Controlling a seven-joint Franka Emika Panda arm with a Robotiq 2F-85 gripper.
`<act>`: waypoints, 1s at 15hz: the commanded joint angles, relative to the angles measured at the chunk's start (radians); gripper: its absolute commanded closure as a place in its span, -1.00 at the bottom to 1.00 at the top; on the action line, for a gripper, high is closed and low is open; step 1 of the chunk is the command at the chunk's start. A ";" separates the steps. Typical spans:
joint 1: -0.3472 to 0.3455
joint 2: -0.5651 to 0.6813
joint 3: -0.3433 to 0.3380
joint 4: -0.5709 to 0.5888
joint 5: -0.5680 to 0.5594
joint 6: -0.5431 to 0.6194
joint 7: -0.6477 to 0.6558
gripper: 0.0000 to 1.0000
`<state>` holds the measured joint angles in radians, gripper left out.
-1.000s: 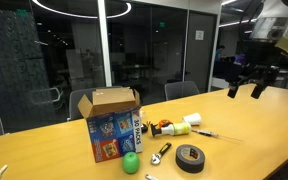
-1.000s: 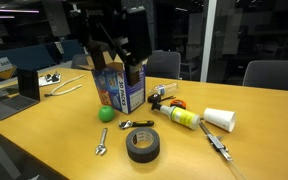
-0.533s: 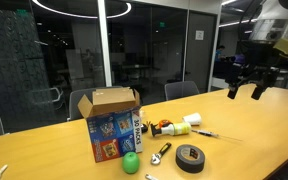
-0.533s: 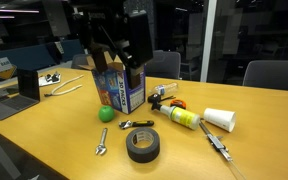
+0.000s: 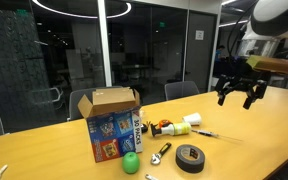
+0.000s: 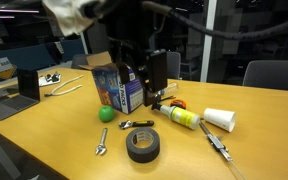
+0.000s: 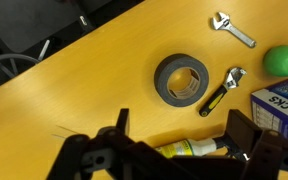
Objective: Put the black tape in the box
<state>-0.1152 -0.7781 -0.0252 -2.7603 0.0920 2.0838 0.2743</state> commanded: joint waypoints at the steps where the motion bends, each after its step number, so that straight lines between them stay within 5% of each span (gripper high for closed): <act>1: -0.014 0.205 0.006 0.051 0.051 0.124 0.047 -1.00; 7: 0.004 0.486 -0.013 0.118 0.110 0.264 0.057 -1.00; 15: 0.026 0.707 -0.028 0.184 0.273 0.285 0.008 -1.00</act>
<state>-0.1108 -0.1448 -0.0338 -2.6178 0.2976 2.3533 0.3170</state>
